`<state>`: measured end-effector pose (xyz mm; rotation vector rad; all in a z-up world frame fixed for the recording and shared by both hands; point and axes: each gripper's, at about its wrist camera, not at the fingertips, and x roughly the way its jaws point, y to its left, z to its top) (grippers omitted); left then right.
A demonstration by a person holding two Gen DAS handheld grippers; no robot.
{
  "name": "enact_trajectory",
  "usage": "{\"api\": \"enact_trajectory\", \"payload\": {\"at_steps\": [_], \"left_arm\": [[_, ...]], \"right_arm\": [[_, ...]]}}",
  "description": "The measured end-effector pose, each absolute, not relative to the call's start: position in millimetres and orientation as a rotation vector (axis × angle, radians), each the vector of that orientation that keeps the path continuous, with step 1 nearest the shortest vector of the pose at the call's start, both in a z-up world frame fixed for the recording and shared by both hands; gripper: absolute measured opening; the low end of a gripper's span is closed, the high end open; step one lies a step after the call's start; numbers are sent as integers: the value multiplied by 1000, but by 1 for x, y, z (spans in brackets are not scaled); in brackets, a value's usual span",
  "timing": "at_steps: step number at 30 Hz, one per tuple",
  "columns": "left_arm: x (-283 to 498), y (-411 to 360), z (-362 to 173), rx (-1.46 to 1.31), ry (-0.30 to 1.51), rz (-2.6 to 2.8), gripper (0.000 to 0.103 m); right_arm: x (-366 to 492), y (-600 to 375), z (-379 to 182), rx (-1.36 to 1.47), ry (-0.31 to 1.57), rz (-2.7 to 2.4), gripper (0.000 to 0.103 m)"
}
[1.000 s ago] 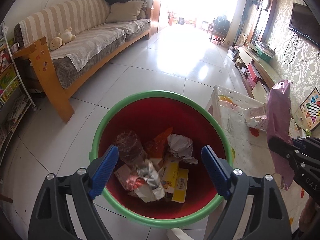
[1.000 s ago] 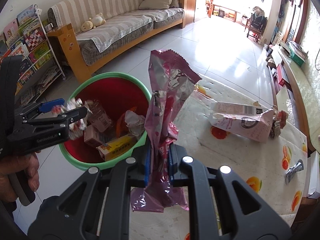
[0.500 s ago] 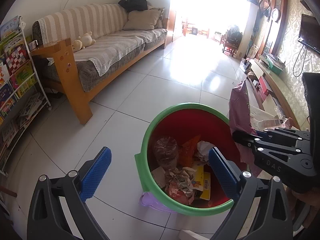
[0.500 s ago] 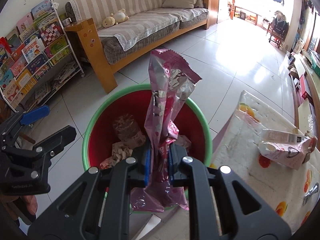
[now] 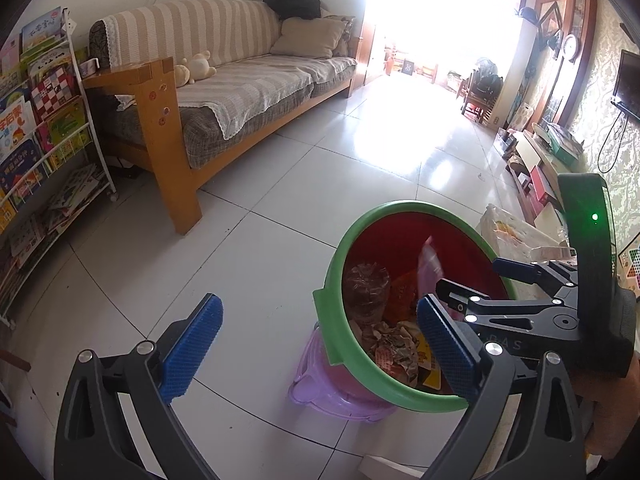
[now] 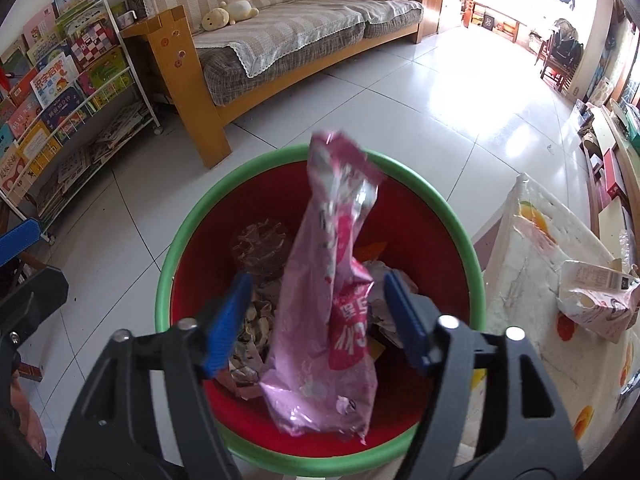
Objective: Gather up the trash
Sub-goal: 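Carry the pink snack bag over the red bin and open the right tool, then move both tools back over the table toward the pink-white paper box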
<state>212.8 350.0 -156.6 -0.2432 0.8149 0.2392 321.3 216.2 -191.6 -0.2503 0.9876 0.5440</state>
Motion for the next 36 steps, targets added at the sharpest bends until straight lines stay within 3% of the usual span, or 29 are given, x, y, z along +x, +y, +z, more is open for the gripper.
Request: {"api": "enact_trajectory", "payload": {"at_steps": [3,4,16,25,36], "left_arm": [[210,349,-155,-249,812,244,93],[210,348,-153,-250,808,244,93],[205,284,-129,-233,769,162,94],[208,173,-121,-178,779,-10,94],[230,42,-135,-81,835,-190,94]], "right_arm": [[316,218,-187,-272,967,531,97],[315,219,-186,-284,960,528,97],[283,154,-133,-239,859,479,98],[250,16,-111,-168,839,290,98],[224,-142,-124,-35,874,74,98]]}}
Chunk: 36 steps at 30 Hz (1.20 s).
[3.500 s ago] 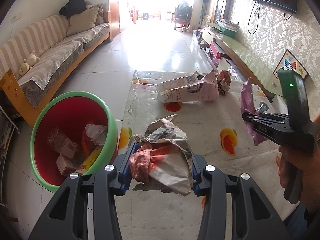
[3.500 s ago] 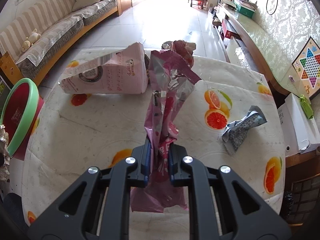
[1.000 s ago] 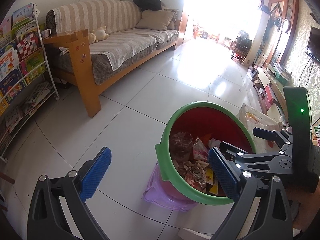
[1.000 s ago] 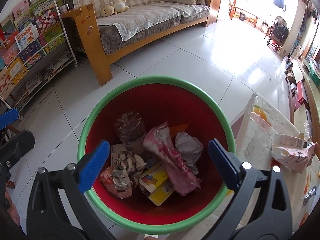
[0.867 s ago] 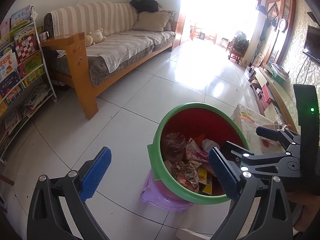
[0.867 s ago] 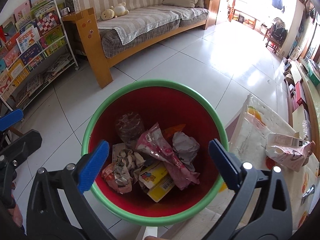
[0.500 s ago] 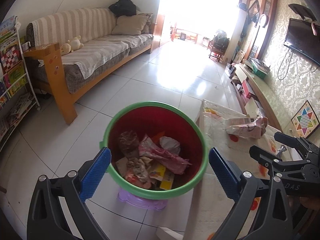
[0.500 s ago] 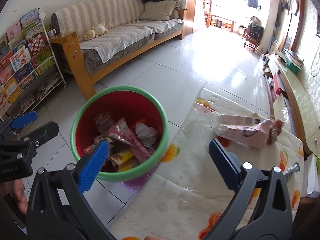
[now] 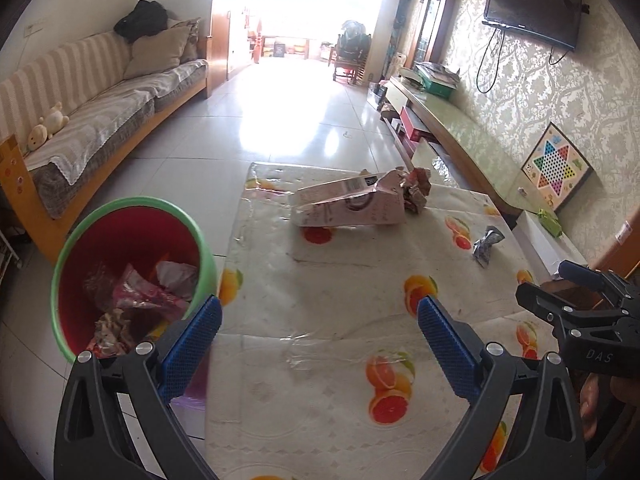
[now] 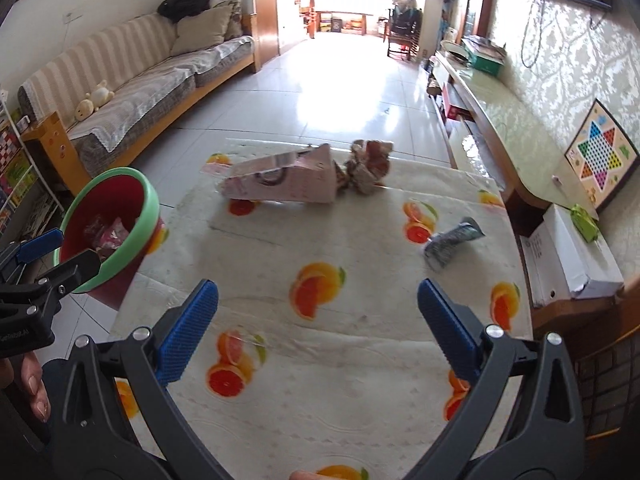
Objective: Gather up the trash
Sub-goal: 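Move both tools back over the table toward the pink-white paper box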
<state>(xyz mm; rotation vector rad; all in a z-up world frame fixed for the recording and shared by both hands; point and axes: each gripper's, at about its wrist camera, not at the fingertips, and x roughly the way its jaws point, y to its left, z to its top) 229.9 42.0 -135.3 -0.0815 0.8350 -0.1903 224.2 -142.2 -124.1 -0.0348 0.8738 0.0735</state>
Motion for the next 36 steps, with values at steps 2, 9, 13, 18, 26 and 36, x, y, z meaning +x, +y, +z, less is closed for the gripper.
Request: {"api": "enact_trajectory", "payload": {"at_steps": [2,9,13,18,26,36], "left_arm": [[240,25,-139,-66,842,-208,94],[294,-23,-154,118,854,-279,94],[334,-35,-160,218,870,-292,95],[382,-50,-175,367,924,-336,95],[429,-83,-212,706,995,-465,95],[462,-93,-225,688,1058,-466,91]], "right_arm": [[221,-164,-127,-15,880,45,98],[216,-224,-143,43,904,-27,98],[219,-243,-155,65,931,-42,98],[224,-255,-168,90,954,-49,98],[231,-267,-176,124,967,-53,98],[235,-277,-189,139,1002,-64,98]]}}
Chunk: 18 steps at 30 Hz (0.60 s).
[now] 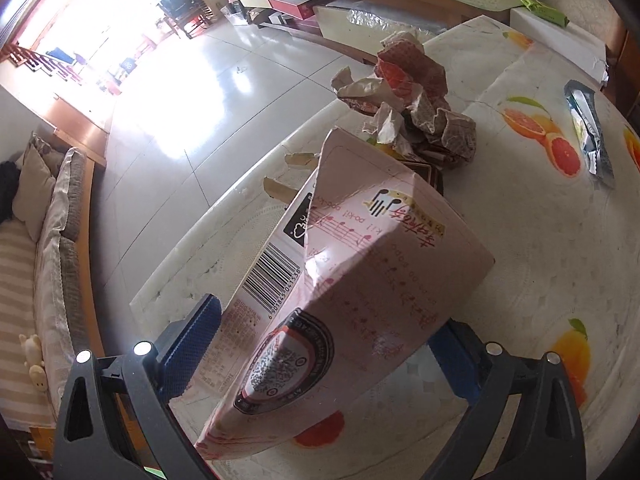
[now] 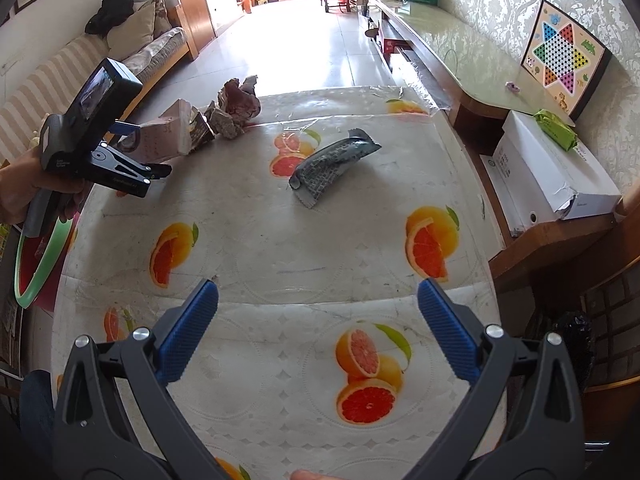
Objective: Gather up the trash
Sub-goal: 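Move both tools back over the table toward the pink-white paper box, then grasp the pink-white paper box with the left tool while the right tool grasps the grey wrapper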
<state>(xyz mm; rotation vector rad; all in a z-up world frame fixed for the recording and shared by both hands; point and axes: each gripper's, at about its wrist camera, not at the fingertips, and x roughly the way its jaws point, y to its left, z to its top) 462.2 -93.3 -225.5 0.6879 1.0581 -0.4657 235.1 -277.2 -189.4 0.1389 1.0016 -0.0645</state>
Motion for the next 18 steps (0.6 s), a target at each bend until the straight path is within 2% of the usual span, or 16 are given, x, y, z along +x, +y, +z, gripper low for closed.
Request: {"api": "enact_trajectory", "payload": {"at_steps": [5,8,10,11,12,18], "left_arm": [[452,-87,-225,685,1030,-452,87],[445,-85,-227,723,1007,-432,80],[439,-85,-226,745,991,-419,73],[437,-84,-225,747,987,-416,65],[436,-83,-223,752,978,-405,63],[430,-72,-212,687,961,-400,59]], "right_arm": [[245,-280,-192,142,1004,-70,98],[254,-277,-193,137,1003,-70,98],[260,-276,-195,136,1002,-69,98],[264,-275,-196,137,1002,-69,98],[268,-276,-197,141,1003,-71,98],[298,-282,-203,181,1015,-82,98]]}}
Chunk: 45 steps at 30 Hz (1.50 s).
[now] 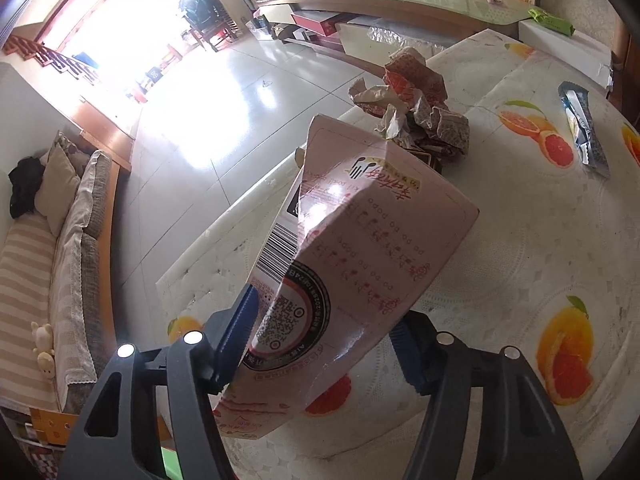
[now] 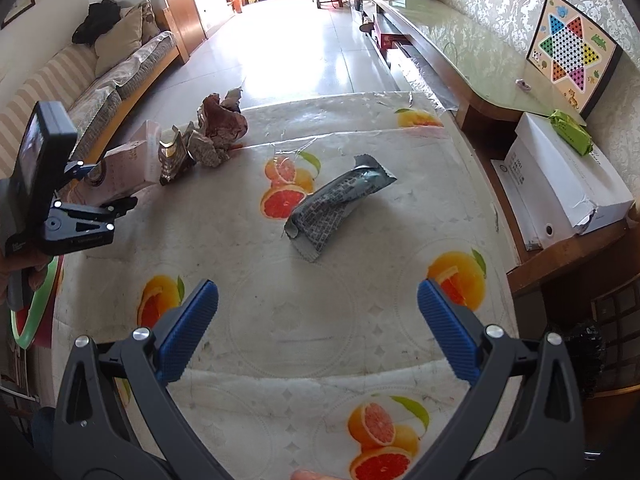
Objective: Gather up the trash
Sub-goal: 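Grasp the pink-white paper box with the left tool while the right tool grasps the grey wrapper, then carry the paper box to the red bin and open the left tool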
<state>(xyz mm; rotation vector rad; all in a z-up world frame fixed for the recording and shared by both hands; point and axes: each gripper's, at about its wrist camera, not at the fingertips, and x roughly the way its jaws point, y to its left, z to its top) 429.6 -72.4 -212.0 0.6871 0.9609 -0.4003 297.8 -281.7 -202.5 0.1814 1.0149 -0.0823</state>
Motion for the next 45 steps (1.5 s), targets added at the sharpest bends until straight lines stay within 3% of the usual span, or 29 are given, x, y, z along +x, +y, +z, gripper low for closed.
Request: {"api": "enact_trajectory", "payload": {"at_steps": [9,13,17,20,21,26,30,45], "left_arm": [[396,-42,-185,559,925,-398,44],[384,-26,-177,466,920,-410,44],[374,-16,-176,388,928,-409,44],[366,-14,-173,358,918,-410,44],[364,-14,-171,340,917,-411,44],[354,-15,-163,276,912,-410,44],[343,-15,-155,222,901,-411,44],[284,50,-130,116,846,-234,44]], "right_arm": [[346,-298,-213,274,1030,-130,98],[370,-296,-226,284,1060,-157,96],[383,-294,-243,292,1115,-176,58],[385,-285,-246,233,1109,-189,49],[384,-283,-246,213,1106,-194,38],[382,-276,-243,153,1110,-182,18],[370,-266,-236,103,1098,-166,13],[271,-215,-153,49,929,-29,12]]}}
